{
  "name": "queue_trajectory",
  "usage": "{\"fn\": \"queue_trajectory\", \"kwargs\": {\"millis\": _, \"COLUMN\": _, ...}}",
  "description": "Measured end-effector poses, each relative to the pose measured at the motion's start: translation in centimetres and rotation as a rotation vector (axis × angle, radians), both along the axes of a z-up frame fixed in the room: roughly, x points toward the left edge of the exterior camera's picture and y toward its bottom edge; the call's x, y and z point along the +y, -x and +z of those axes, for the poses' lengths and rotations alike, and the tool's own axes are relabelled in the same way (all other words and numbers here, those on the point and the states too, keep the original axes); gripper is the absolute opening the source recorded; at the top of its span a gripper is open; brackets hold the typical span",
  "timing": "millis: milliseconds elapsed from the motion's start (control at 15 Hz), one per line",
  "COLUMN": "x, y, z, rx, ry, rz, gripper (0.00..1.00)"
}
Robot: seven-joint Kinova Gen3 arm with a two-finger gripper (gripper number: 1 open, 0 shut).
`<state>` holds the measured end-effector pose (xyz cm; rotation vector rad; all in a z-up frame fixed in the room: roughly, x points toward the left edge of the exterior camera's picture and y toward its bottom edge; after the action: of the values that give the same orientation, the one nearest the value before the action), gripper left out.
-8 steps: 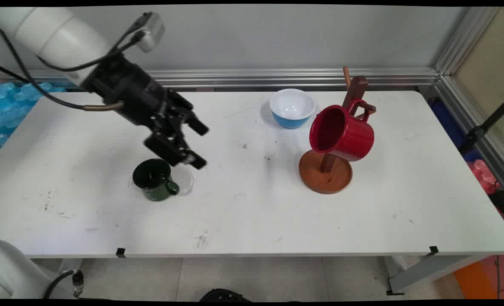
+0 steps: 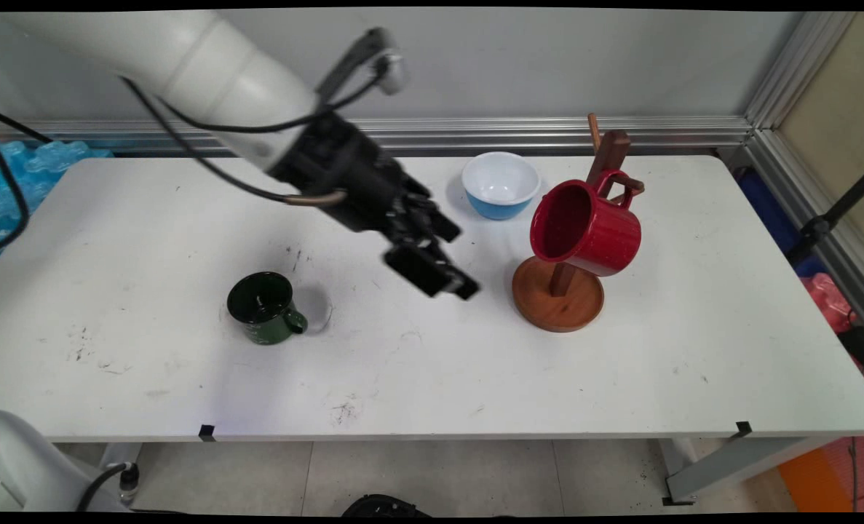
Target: Pick up the red mug from the rack
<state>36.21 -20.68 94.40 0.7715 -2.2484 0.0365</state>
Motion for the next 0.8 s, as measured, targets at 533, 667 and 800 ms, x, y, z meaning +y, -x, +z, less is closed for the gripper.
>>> {"fn": "queue_trajectory", "kwargs": {"millis": 533, "x": -2.5, "y": 6.9, "z": -0.8, "rx": 0.043, "ry": 0.010, "rz": 0.057, "gripper": 1.00}}
{"fn": "queue_trajectory", "kwargs": {"millis": 667, "x": -3.0, "y": 8.3, "z": -1.2, "rx": 0.049, "ry": 0.010, "rz": 0.069, "gripper": 1.00}}
{"fn": "queue_trajectory", "kwargs": {"millis": 800, "x": -3.5, "y": 9.5, "z": -1.6, "rx": 0.054, "ry": 0.009, "rz": 0.082, "gripper": 1.00}}
